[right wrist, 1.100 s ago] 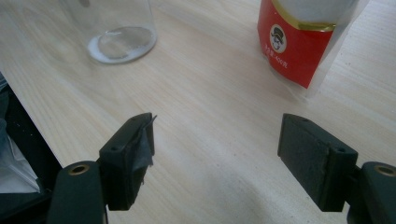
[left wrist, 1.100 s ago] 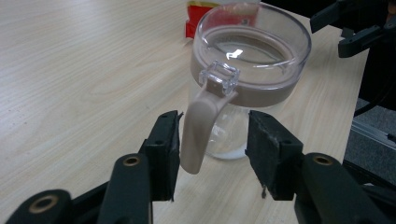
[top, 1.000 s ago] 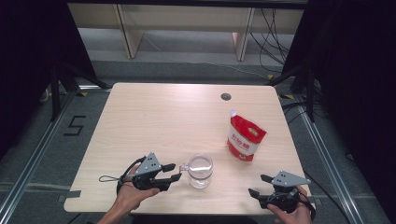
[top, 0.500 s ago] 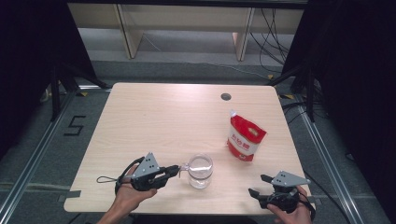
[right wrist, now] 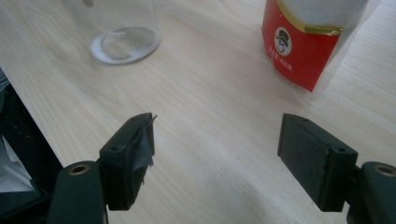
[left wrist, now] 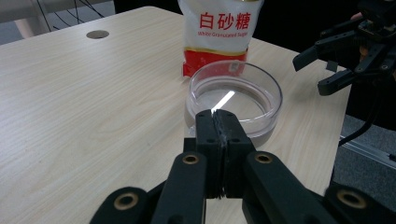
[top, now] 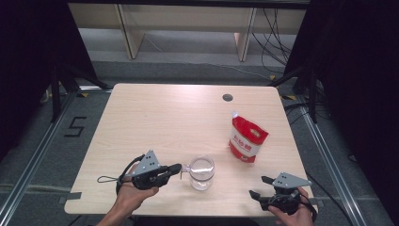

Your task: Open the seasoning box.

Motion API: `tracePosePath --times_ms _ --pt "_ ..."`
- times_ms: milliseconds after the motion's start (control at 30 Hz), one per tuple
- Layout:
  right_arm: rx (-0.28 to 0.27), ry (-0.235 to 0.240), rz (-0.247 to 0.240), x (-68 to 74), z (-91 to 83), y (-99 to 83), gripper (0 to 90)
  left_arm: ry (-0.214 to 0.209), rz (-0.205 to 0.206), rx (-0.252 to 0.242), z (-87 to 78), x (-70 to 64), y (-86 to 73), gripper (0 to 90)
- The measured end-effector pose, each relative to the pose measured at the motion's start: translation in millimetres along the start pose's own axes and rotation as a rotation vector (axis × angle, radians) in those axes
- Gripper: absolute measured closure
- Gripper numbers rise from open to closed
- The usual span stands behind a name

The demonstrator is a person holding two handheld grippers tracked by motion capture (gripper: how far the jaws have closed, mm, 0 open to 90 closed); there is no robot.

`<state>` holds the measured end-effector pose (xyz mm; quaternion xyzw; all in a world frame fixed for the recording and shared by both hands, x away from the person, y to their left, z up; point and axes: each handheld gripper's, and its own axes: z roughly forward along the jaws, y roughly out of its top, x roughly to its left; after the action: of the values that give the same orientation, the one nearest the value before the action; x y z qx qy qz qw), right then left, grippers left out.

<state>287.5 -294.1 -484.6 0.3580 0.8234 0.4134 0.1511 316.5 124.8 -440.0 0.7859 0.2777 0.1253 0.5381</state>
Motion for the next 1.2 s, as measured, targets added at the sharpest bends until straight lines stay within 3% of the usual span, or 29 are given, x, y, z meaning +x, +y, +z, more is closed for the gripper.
tracePosePath --times_ms 33,100,133,167,233,267,300,367,400,467,500,533,567,600,633,700,733,767,867,900,933,1000,1033,1067,1133,1167,1200 --pt "0.005 0.004 0.004 0.4 -0.2 0.1 28.0 0.011 -0.007 0.007 0.2 -1.1 0.9 88.1" --pt "0.005 0.015 0.019 1.7 0.6 0.3 28.0 -0.001 0.024 0.009 1.7 0.2 3.1 88.1" --pt "0.004 0.014 0.028 3.4 0.8 0.5 28.0 -0.003 0.001 0.006 3.8 -1.3 3.7 88.0" --pt "-0.001 0.005 0.005 1.9 0.8 1.5 28.0 0.000 0.008 0.013 4.9 -1.4 4.8 88.0" --pt "-0.002 0.008 0.018 3.8 1.4 1.9 28.0 0.006 -0.005 0.013 7.8 -1.6 6.1 88.0" --pt "-0.010 0.016 -0.009 2.6 2.3 2.5 28.3 -0.002 0.013 0.009 9.8 0.7 8.0 87.9" --pt "-0.004 0.031 0.005 4.1 2.2 2.5 29.1 0.000 0.023 0.010 11.0 1.4 9.5 87.9" --pt "-0.004 0.030 -0.001 3.9 2.8 1.9 29.3 0.003 -0.003 0.012 14.4 0.7 11.7 87.9" --pt "-0.010 0.012 -0.012 3.2 1.8 2.2 29.3 -0.009 0.003 0.006 17.3 1.0 13.2 87.9" --pt "-0.014 0.019 -0.012 2.2 2.6 2.3 29.3 -0.003 0.004 0.011 19.6 0.2 16.0 87.8" --pt "-0.018 0.014 0.007 3.6 2.0 2.4 29.3 -0.008 0.020 0.013 20.0 1.4 18.1 87.7" --pt "-0.020 0.025 -0.004 2.6 2.6 2.9 29.3 -0.007 0.022 0.010 20.4 1.8 19.4 87.7" --pt "-0.020 0.001 0.027 6.1 1.0 2.5 29.3 -0.008 0.031 0.011 20.2 2.6 20.0 87.7" --pt "-0.040 -0.015 -0.011 3.6 1.5 2.9 29.3 0.004 0.019 0.013 19.6 2.9 20.0 87.7" --pt "-0.035 0.000 0.008 5.5 2.2 3.2 29.3 0.007 0.016 0.011 19.3 3.7 19.6 87.7" --pt "-0.037 -0.018 -0.004 5.7 2.8 4.9 29.2 0.012 0.022 0.010 18.5 6.6 19.3 87.6" --pt "-0.043 -0.002 -0.006 5.4 3.9 5.9 29.3 0.017 0.005 0.010 18.2 6.3 18.8 87.7" --pt "-0.039 -0.002 0.019 7.8 3.6 6.3 29.3 0.020 0.008 0.004 17.8 7.1 18.7 87.6" --pt "-0.049 0.002 -0.013 7.7 6.0 8.1 30.9 0.017 0.017 0.013 17.1 6.3 17.0 87.6" --pt "-0.032 0.008 0.015 10.7 5.9 8.1 31.0 0.015 0.006 0.015 17.7 4.7 15.6 87.7" --pt "-0.047 0.008 -0.015 8.9 7.9 8.2 31.0 0.009 0.028 0.018 18.6 5.3 15.2 87.6" --pt "-0.047 0.007 -0.027 8.4 8.3 8.3 32.5 0.016 0.011 0.026 20.5 4.4 13.9 87.6" --pt "-0.038 0.006 0.012 11.5 6.5 8.3 34.2 0.011 0.023 0.028 21.2 5.5 13.8 87.6" --pt "-0.054 0.005 -0.025 8.6 7.1 8.8 35.4 0.021 0.008 0.034 22.4 4.8 12.8 87.7" --pt "-0.061 0.003 -0.032 8.4 6.7 9.2 35.6 0.017 0.045 0.043 23.1 7.9 11.7 87.7" --pt "-0.062 0.016 -0.020 9.8 7.5 9.1 37.5 0.020 0.016 0.050 24.0 6.2 9.1 87.7" --pt "-0.062 0.016 -0.020 9.8 7.5 9.1 37.5 0.020 0.016 0.050 24.0 6.2 9.1 87.7"
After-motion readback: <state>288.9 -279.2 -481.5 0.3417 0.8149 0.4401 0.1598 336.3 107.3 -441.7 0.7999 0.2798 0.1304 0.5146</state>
